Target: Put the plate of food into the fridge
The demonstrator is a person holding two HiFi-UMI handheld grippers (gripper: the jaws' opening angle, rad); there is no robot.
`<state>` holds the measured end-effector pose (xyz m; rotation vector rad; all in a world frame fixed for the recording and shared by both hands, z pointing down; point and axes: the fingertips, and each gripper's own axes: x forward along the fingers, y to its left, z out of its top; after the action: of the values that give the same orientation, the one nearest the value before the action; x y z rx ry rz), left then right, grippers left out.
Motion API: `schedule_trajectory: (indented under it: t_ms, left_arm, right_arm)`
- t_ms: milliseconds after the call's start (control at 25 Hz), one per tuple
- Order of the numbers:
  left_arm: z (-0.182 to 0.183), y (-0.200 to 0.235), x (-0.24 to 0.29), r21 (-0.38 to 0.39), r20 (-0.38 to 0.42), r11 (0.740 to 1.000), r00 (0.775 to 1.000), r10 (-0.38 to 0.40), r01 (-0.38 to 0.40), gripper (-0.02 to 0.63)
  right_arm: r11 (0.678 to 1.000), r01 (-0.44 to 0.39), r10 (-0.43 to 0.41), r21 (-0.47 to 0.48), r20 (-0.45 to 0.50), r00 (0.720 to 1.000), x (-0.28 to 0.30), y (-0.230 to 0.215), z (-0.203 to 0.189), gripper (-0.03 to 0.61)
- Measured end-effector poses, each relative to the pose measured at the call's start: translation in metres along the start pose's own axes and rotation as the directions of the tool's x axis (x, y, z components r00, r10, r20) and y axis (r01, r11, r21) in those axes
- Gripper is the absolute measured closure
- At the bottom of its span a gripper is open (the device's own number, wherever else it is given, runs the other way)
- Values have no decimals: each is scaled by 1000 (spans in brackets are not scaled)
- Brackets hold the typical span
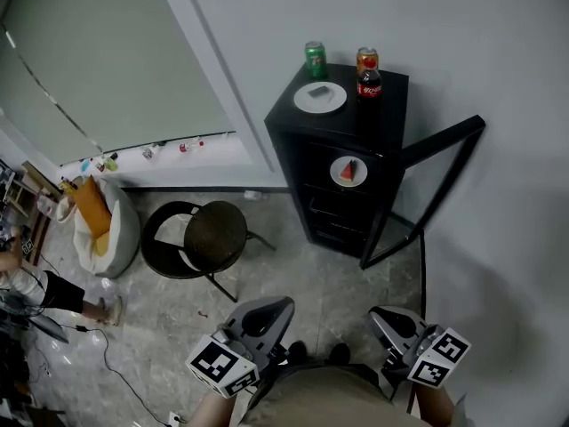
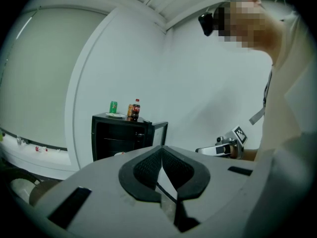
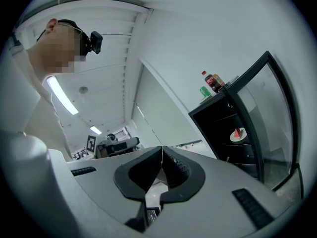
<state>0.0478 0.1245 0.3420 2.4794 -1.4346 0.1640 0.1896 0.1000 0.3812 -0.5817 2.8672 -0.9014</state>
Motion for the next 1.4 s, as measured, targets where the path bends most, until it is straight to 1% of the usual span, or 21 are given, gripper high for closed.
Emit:
schedule_trajectory:
  t_ms: [120, 240, 440, 600, 760, 1080, 1400]
  left_arm:
    - [1, 8, 0, -6, 13, 1000, 1000, 11, -11, 603]
    - [1, 16, 5, -16, 28, 1000, 1000, 4, -4, 603]
    - [4, 33, 23, -21, 48, 998, 997, -56, 57, 603]
    - [9, 52, 32, -20, 56, 995, 993, -100, 102, 603]
    - [13, 85, 30, -40, 62, 993, 992, -110, 113, 603]
    - [12, 152, 11, -79, 76, 992, 993, -92, 98, 603]
    - [14, 203, 2, -87, 90, 989, 989, -113, 121, 603]
  right_arm:
    - [1000, -1, 1, -21, -22, 1000, 8, 0, 0, 558]
    - [998, 19, -21, -56, -37, 999, 14, -2, 3, 558]
    - [993, 100, -101, -70, -25, 995, 21, -11, 9, 558]
    - [985, 156, -159, -73, -30, 987, 39, -17, 12, 558]
    - [984, 158, -162, -87, -44, 986, 73, -15, 15, 558]
    - [983, 139, -150, -116, -91, 984, 143, -4, 11, 558]
    - [978, 152, -169, -142, -114, 979, 196, 4, 8, 558]
